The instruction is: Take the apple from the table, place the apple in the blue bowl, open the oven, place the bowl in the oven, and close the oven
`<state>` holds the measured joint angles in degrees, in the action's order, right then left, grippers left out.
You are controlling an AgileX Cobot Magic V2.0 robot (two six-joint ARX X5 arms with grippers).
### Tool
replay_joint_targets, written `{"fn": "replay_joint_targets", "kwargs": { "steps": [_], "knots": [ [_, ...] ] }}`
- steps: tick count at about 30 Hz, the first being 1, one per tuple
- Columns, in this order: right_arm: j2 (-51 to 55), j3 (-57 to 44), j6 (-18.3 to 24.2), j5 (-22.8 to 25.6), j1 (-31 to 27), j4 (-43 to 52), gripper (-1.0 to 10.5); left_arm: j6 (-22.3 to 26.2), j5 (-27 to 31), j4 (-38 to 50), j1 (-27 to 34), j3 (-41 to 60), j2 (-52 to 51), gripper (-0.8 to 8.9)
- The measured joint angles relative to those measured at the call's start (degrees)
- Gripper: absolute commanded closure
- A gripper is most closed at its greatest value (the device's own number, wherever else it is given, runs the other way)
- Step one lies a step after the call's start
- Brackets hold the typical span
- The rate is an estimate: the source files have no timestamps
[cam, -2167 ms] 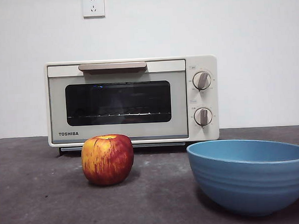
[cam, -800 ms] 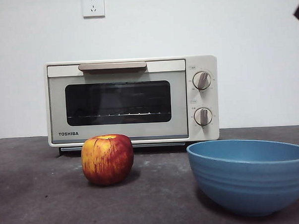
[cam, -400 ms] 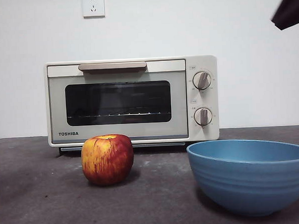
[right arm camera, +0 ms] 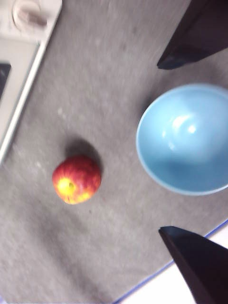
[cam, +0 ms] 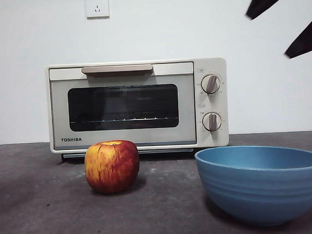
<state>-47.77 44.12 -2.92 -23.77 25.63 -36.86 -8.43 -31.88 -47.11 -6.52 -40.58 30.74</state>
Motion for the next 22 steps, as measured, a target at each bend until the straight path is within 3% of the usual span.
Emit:
{"fn": "replay_joint_targets", "kwargs": {
  "steps": [10,16,22],
  "knots": [
    [-13.81,5.92,-3.41,3.34,10.23,9.09,3.8,0.0,0.0,0.13,0.02,0.0,0.0,8.06],
    [-33.27,19.08,-3.54,8.09,17.03,9.94,3.8,0.0,0.0,0.13,0.0,0.0,0.0,8.06],
    [-47.63,27.56,-3.54,11.52,20.22,10.01,3.8,0.0,0.0,0.13,0.02,0.0,0.0,8.06]
  ]
}}
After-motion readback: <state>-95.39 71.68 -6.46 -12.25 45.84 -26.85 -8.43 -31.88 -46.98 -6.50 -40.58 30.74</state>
